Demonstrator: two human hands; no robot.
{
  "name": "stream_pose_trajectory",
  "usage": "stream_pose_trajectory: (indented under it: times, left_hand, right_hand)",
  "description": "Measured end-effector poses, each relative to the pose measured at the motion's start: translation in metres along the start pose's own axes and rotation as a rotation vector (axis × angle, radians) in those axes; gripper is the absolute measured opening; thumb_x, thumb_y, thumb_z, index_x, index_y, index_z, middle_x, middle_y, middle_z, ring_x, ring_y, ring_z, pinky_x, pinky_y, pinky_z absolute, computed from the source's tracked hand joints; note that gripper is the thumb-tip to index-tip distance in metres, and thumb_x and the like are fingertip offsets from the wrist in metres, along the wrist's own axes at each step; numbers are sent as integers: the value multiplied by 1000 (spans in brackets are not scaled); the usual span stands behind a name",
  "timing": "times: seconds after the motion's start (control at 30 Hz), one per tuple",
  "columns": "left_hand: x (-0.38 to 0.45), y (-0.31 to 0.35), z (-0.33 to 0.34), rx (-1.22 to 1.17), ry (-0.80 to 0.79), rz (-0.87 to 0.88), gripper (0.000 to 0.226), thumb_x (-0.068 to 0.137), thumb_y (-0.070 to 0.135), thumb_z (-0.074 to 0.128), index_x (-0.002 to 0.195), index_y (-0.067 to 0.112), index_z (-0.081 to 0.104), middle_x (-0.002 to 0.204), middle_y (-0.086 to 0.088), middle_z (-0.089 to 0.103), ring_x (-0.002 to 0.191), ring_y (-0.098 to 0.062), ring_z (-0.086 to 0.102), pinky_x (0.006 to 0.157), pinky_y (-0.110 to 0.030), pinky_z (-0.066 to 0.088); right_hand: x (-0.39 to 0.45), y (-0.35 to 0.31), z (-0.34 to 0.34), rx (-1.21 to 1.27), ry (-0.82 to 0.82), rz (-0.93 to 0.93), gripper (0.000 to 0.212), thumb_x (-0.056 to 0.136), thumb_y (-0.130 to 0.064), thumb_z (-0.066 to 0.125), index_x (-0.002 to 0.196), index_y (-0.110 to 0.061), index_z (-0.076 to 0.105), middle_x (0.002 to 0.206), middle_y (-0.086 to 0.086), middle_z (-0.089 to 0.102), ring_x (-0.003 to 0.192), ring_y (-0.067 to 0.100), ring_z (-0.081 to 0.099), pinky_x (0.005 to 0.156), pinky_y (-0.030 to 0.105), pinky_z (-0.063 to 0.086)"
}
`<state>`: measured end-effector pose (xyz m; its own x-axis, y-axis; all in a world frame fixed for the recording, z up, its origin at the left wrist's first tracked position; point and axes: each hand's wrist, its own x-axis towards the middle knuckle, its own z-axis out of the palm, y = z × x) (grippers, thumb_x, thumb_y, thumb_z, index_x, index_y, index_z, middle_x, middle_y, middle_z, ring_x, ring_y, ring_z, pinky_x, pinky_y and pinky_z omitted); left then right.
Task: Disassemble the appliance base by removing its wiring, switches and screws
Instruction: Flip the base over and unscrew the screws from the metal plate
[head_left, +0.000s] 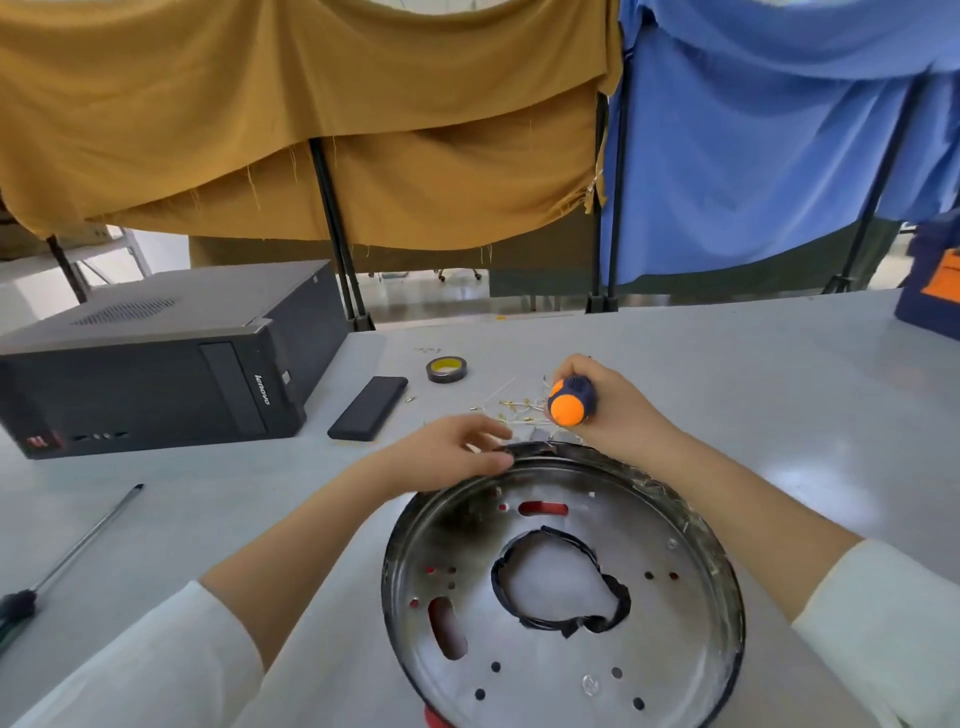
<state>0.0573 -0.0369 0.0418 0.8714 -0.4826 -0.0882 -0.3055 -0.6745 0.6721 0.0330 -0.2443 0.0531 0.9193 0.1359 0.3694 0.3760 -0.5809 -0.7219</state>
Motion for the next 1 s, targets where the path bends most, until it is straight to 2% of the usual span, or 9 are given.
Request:
stream_pose_trajectory:
  times: [0.17,0.23,0.33,0.47,0.57,0.73,0.83,0.9,1.0]
  left_hand:
    - [-19,-3,14,-27,44,-96,24,92,13,54,114,21,60,112,0,64,107,-19,57,96,-29,41]
    - [-25,-3,15,-31,86,-147,26,93,9,51,116,19,60,115,-2,62,108,-20,56,93,-28,40]
    - [-39,-4,20,-18,200,-222,34,92,6,46,122,20,54,119,-5,58,106,-21,52,85,-24,37]
    - [-59,-7,23,-144,280,-311,47,90,2,41,132,22,43,106,-3,56,82,-15,53,72,-28,45]
    - [-71,-7,26,-226,266,-364,55,89,0,37,140,23,33,99,-3,54,75,-15,54,74,-31,49]
    - [-76,0,13,11,150,-366,65,94,31,51,148,21,16,141,-8,42,102,-17,50,81,-25,36]
    - [-63,6,4,234,211,-213,72,87,40,61,145,25,22,145,-7,35,125,-23,44,99,-31,37]
    - [-48,12,7,287,223,-101,72,83,42,65,143,27,29,142,-5,40,126,-22,44,102,-33,36]
    - [-24,25,20,294,101,-54,66,81,45,67,137,22,40,135,-3,49,122,-21,47,100,-32,37]
  right_hand:
    - [-21,-1,-15,-47,-75,24,30,78,8,64,86,-18,49,81,2,59,79,26,53,77,35,46]
    - [-33,3,-16,-70,-81,41,30,77,9,60,86,-18,49,84,10,61,78,30,55,75,37,47]
    - [-46,7,-19,-151,-70,48,29,76,6,57,89,-18,49,82,6,62,74,29,56,71,37,48]
    - [-54,7,-15,-282,-81,79,30,74,2,56,89,-23,48,81,3,63,72,26,54,67,39,49]
    - [-51,4,-4,-365,-56,114,30,76,0,51,88,-27,44,82,1,61,71,26,53,65,40,48]
    - [-50,9,8,-421,-12,116,33,74,1,48,87,-28,43,82,0,59,71,24,49,61,35,41]
    - [-50,15,5,-367,-23,105,34,74,3,49,87,-28,44,78,-1,58,66,21,44,57,31,34]
    - [-49,15,3,-351,-65,78,36,75,3,52,87,-31,44,78,-2,57,66,20,44,57,31,36]
    - [-46,10,4,-268,-113,34,33,76,2,55,87,-28,47,79,-1,58,69,20,46,62,33,41]
